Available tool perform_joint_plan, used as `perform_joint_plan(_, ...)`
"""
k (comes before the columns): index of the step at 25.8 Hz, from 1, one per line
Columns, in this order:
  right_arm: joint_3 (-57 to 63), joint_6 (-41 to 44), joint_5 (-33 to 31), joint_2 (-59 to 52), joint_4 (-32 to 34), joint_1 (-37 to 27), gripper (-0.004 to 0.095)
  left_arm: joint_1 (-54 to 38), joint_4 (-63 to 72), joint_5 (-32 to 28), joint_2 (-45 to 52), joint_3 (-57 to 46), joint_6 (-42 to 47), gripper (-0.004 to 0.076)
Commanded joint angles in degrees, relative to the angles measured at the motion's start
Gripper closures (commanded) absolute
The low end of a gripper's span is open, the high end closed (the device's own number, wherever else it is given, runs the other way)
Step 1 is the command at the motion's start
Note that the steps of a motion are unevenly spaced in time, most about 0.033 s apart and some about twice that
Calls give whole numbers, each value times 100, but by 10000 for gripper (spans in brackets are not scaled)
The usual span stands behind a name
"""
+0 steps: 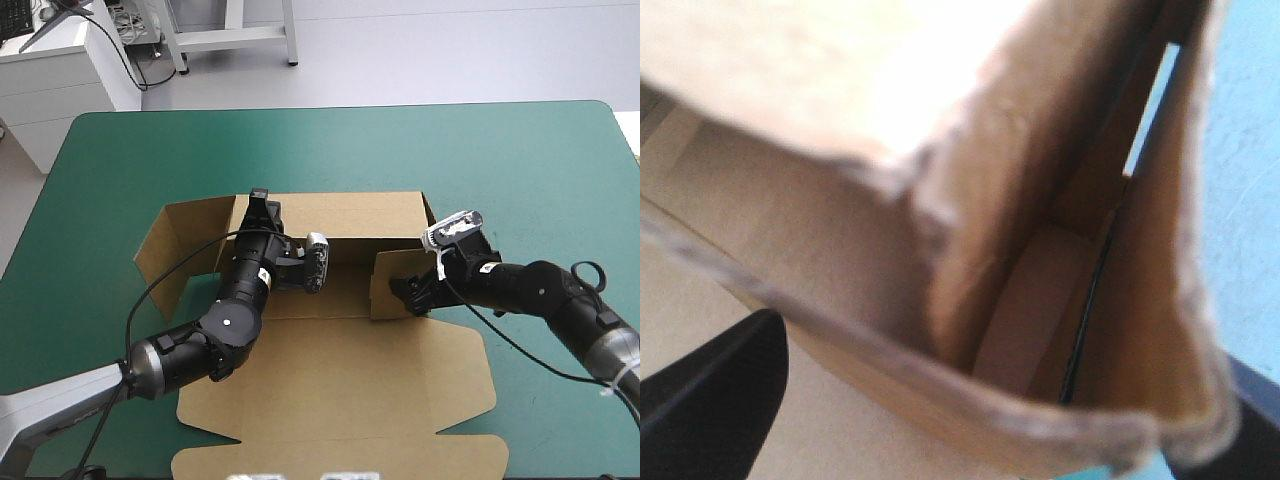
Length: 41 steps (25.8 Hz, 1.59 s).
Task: Fold the box
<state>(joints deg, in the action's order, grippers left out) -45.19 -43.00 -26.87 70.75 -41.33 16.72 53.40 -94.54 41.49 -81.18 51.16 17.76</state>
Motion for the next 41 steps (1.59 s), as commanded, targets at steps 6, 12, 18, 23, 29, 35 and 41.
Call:
perform_joint_plan(6,164,114,1478,-275,-221,531,63,29,-290,177,231,159,35,732)
perform_joint_plan(12,164,222,1818,-256,-243,751,262,29,-290,162,231,159,35,732)
perform_joint_plan(18,164,89,1627,-256,-232,751,917,29,-290,162,231,159,35,732)
perform_joint_plan(23,164,97,1612,-256,-232,751,925,29,-290,106,231,159,35,729)
perform_joint_plan(29,164,87,1634,-256,-208,751,925,29,-306,8,231,170,418,463)
perform_joint_plan(35,164,60,1908,-256,-172,751,925,29,-318,1,231,170,637,191)
perform_joint_plan(41,142,-36,2489,-220,-172,740,924,274,-318,145,231,170,630,191)
